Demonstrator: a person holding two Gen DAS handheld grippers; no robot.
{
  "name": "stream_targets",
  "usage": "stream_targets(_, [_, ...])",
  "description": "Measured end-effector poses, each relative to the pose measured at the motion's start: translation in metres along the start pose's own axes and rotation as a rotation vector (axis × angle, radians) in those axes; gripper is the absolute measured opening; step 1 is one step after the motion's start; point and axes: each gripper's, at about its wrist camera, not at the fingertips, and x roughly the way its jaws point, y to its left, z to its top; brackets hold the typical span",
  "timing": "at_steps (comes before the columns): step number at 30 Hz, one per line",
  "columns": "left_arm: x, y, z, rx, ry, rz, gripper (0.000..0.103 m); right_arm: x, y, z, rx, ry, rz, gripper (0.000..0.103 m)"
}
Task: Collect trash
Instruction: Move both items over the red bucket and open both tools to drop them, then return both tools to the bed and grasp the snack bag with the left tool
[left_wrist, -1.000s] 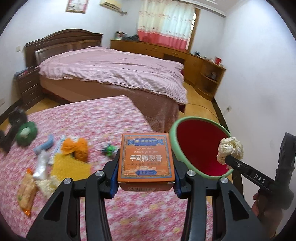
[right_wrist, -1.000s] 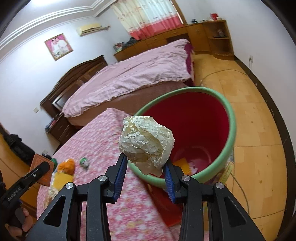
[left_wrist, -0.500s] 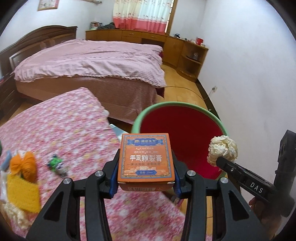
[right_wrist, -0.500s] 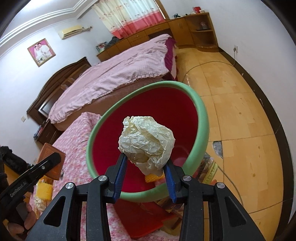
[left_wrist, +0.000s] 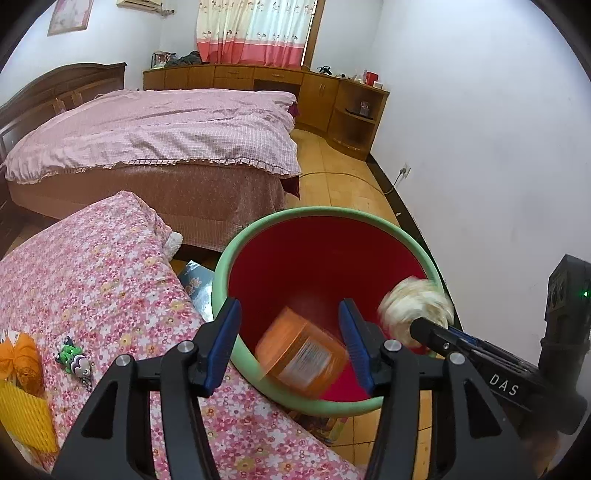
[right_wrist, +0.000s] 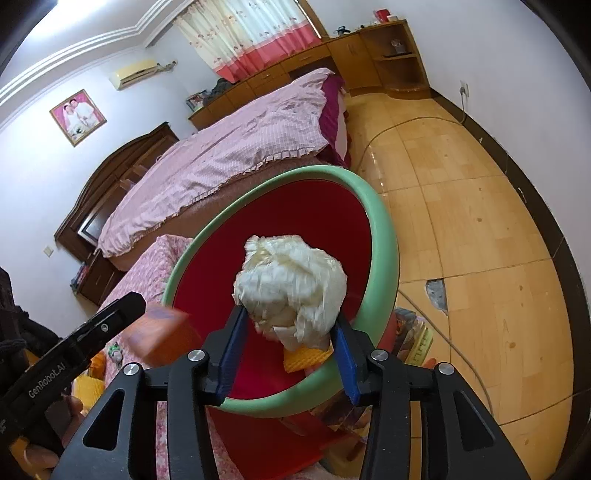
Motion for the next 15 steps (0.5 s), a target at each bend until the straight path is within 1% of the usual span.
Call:
stream_targets(7, [-0.008, 0.009, 0.000, -0.026, -0.003, 0.010, 0.056, -0.004, 0.007, -0.002, -0.020, -0.005, 0.006, 0.048])
stream_targets(15, [-0.033, 0.021, -0.007, -0.047, -0.019, 0.042, 0.056, -0.015, 0.019, -0.005, -0.037, -0.016, 0.014, 0.049])
